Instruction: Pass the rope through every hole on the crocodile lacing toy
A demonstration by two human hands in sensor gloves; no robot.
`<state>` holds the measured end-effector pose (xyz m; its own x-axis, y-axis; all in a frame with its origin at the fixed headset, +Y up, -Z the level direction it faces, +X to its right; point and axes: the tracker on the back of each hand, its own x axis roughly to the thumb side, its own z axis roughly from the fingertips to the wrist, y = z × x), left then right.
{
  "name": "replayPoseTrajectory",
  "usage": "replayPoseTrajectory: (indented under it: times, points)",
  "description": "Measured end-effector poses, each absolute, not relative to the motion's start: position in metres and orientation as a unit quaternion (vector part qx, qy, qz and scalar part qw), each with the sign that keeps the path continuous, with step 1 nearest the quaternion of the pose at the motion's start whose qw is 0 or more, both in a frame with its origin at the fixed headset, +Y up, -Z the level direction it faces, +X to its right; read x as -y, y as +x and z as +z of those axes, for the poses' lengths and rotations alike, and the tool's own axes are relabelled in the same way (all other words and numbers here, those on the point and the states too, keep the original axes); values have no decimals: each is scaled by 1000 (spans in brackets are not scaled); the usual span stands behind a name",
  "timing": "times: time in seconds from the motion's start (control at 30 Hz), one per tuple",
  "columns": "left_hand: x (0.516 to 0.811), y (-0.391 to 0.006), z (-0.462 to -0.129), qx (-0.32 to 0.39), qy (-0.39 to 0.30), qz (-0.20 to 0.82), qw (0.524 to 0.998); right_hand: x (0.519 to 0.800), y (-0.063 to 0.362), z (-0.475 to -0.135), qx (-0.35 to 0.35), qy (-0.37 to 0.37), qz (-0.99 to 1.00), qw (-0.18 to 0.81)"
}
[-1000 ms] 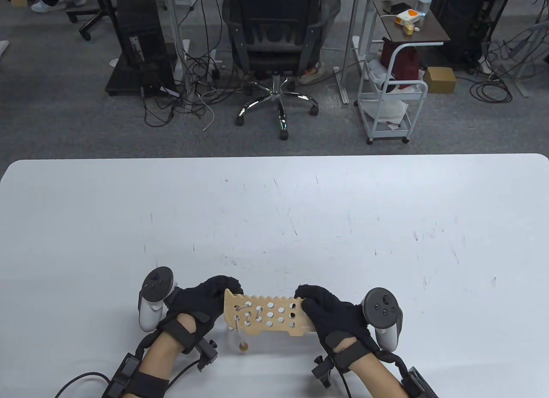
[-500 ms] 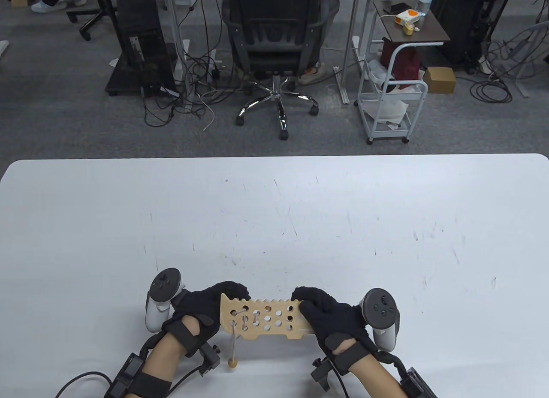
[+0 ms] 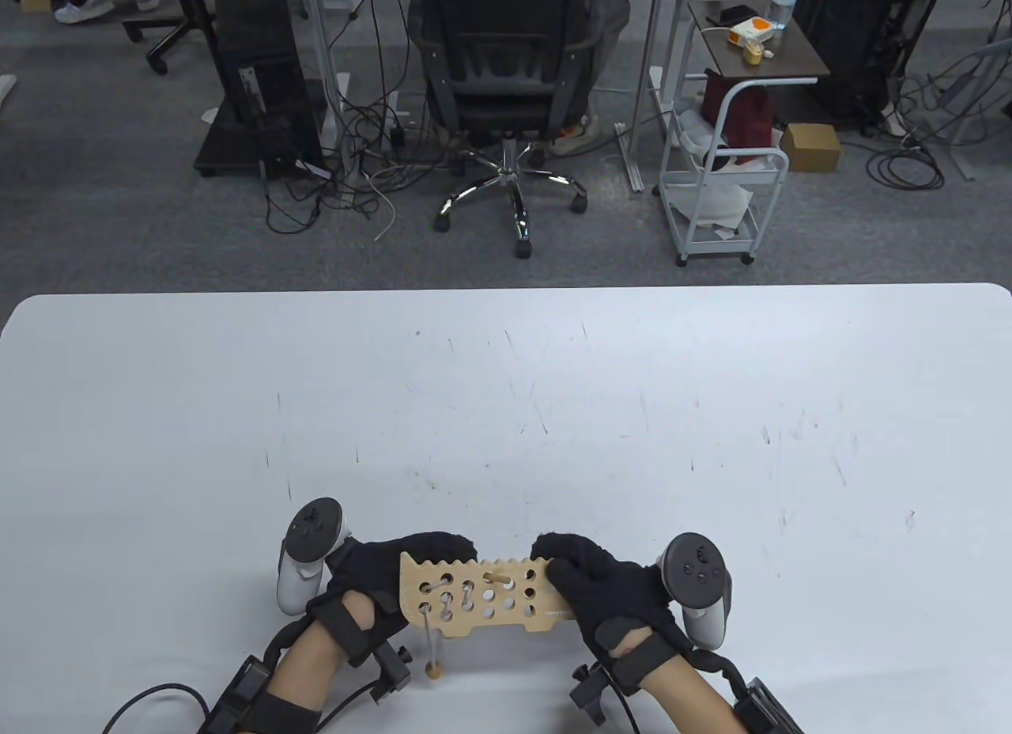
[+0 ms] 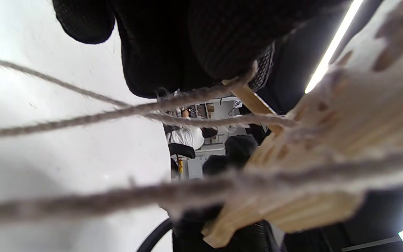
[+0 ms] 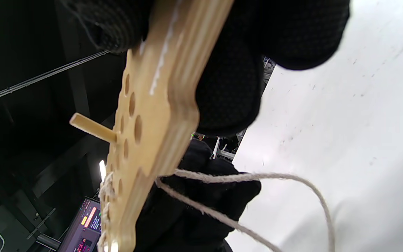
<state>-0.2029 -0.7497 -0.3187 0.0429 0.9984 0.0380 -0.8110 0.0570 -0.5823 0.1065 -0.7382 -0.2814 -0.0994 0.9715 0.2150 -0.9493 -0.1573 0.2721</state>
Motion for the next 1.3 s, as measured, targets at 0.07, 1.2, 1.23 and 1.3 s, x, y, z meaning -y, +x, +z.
replayPoseTrajectory:
  times: [0.07,1.2,1.23,1.3]
  points:
    - [750,-202,-318,231,-218,661,679,737,107,-281,-29,174,744,644]
    - [752,-197,-314,229,-256,720,603,732,106,-280,-7,184,756,629]
    - [752,-198,-314,223,-250,721,607,732,107,-280,-7,182,756,628]
    - [752,-202,-316,211,-234,723,614,732,107,-280,-6,177,759,627]
